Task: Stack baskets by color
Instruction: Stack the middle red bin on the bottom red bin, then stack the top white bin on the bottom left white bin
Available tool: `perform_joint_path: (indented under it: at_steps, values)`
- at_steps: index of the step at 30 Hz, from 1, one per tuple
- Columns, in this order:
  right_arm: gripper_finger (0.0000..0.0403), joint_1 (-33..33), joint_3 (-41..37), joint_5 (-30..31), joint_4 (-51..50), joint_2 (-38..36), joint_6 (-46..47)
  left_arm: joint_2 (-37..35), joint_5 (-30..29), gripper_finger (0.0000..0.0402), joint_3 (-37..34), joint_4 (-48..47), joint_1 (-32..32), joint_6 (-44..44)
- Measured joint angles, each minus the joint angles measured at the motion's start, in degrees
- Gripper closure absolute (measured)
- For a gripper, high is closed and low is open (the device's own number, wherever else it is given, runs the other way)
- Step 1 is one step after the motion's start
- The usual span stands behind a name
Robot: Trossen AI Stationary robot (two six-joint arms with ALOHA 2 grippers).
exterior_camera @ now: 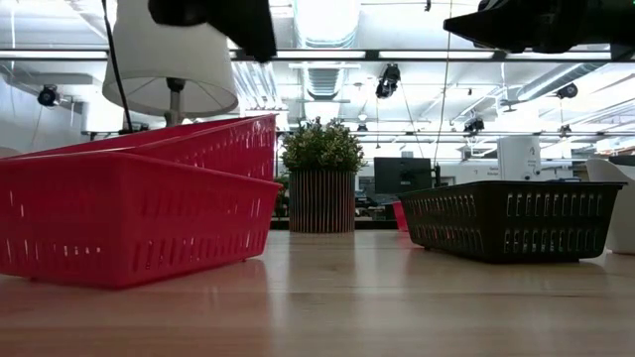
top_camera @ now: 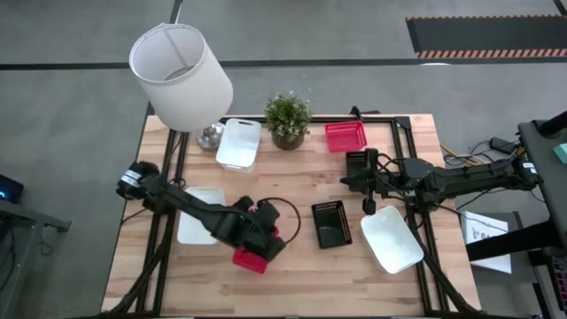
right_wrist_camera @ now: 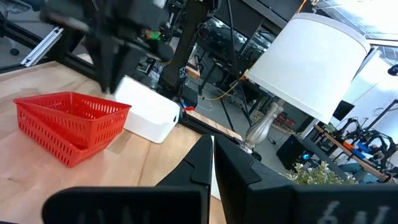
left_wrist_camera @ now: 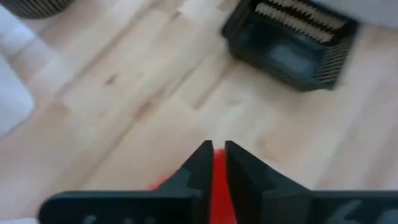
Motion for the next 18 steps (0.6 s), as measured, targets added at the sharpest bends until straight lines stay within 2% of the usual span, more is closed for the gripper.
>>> perform_joint_path:
  at_steps: [4,10,15,18]
  values:
    - [0.0394,0.0,0.0,0.0,-0.1,0.0,0.0,0.1,0.1,0.0397,-4.4,0.0,1.8,0.5]
    - [0.0394,0.0,0.0,0.0,-0.4,0.0,0.0,0.1,6.5,0.0396,-7.9,4.7,2.3,0.5]
    - [0.0394,0.0,0.0,0.0,-0.4,0.0,0.0,0.1,7.1,0.0396,-7.8,4.6,2.4,0.7]
    - [0.0394,0.0,0.0,0.0,-0.4,0.0,0.0,-0.4,7.1,0.0396,-7.5,4.5,2.5,3.8]
